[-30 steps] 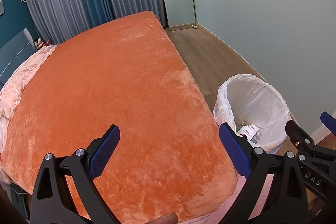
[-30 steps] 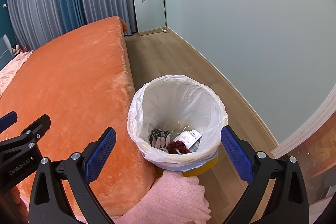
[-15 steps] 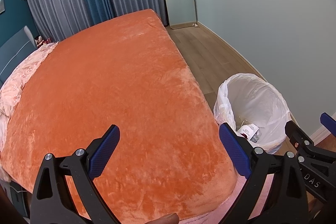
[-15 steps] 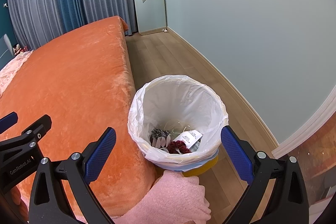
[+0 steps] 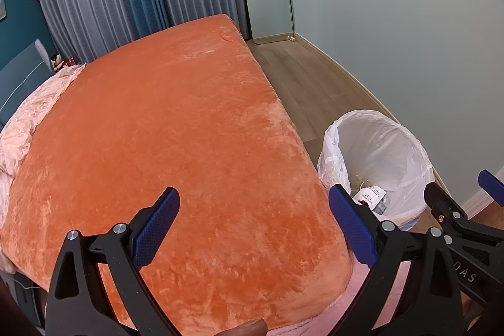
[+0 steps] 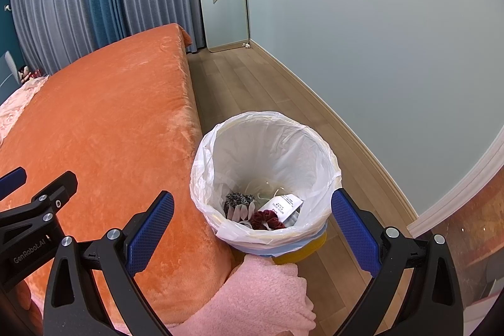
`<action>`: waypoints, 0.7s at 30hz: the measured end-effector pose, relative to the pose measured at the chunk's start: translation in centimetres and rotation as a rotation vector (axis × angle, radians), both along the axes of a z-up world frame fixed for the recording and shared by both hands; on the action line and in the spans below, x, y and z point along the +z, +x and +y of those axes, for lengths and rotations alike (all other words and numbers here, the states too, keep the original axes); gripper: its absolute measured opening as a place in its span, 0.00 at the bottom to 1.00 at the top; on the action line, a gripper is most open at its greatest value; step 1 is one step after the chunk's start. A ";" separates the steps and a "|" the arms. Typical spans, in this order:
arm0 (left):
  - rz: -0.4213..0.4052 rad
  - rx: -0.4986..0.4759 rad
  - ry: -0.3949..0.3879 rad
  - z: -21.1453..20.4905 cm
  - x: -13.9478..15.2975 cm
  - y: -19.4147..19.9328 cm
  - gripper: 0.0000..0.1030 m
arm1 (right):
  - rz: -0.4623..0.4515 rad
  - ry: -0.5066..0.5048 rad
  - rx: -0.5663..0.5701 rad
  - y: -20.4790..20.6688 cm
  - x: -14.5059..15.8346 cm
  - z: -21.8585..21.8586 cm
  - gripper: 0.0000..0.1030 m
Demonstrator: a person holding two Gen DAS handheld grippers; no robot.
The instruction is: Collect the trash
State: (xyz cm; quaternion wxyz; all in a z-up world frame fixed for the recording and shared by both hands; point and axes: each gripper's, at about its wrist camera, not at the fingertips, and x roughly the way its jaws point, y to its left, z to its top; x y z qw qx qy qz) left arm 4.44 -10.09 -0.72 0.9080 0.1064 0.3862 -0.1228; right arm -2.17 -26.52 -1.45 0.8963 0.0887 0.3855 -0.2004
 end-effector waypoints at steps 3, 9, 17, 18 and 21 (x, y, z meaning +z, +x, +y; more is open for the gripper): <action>-0.007 0.001 -0.001 -0.1 0.0 -0.1 0.88 | 0.001 -0.001 0.001 0.0 0.0 0.1 0.93; -0.025 -0.004 0.001 -0.5 0.2 -0.2 0.88 | 0.005 -0.002 0.000 -0.2 -0.4 0.0 0.93; -0.005 0.003 -0.009 -0.7 -0.1 0.1 0.88 | 0.010 -0.001 -0.005 -0.4 -0.6 -0.1 0.93; -0.003 0.002 -0.007 -0.8 -0.1 0.1 0.88 | 0.010 0.000 -0.006 -0.4 -0.6 -0.1 0.93; -0.003 -0.001 -0.002 -0.9 -0.2 0.1 0.88 | 0.011 0.001 -0.008 -0.6 -0.6 -0.1 0.93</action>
